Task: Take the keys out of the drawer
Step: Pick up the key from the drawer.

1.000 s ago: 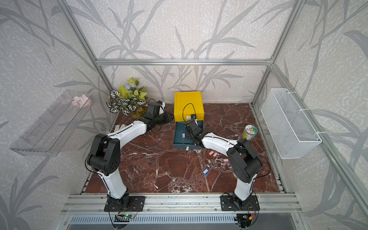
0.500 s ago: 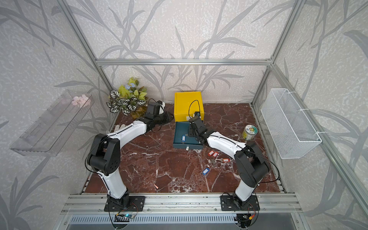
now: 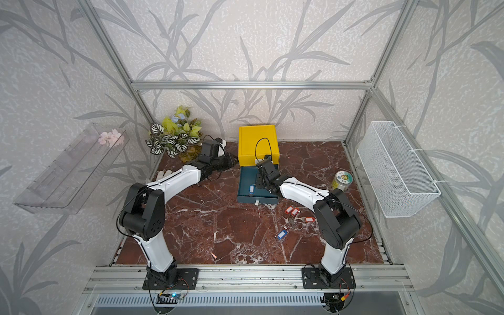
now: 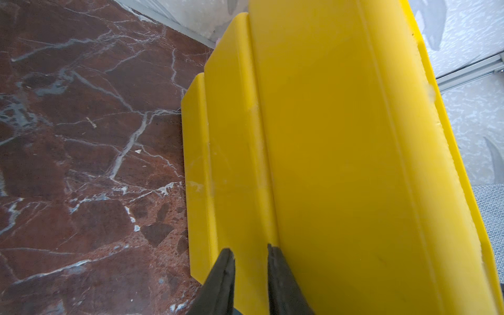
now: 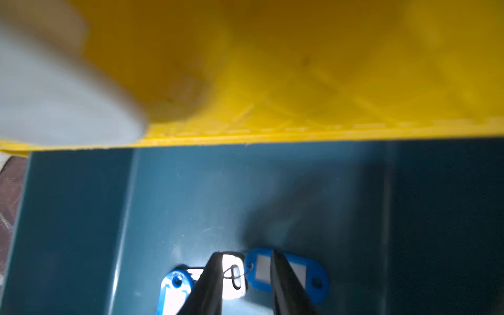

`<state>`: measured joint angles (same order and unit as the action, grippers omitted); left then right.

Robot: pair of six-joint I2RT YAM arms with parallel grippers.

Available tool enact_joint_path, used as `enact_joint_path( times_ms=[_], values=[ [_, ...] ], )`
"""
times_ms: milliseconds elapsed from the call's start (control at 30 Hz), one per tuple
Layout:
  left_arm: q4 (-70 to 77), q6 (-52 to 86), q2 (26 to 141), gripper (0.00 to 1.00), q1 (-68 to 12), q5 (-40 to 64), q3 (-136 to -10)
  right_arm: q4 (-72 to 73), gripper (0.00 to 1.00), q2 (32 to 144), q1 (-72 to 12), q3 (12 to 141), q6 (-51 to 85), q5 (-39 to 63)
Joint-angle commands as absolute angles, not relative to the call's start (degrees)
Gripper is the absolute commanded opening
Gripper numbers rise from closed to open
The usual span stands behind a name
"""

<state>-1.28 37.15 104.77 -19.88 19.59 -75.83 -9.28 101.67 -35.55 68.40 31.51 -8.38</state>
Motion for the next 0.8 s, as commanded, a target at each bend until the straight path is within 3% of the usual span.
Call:
enact_joint_path(
  times_ms=[0, 333, 767],
  values=[
    [-0.8, 37.2, 103.7, 0.25, -20.2, 20.0, -74.9, -11.8, 0.33, 102.3, -35.4, 69.8, 31.6, -7.1],
    [-0.4, 37.8, 104.4, 0.25, -20.1, 20.3, -75.0, -13.5, 0.30, 102.6, -35.4, 69.9, 31.0, -6.4],
    [-0.3, 38.3, 104.5, 0.25, -20.0, 20.5, -74.9, -16.6, 0.10, 100.7, -35.4, 70.0, 32.8, -6.2]
  ],
)
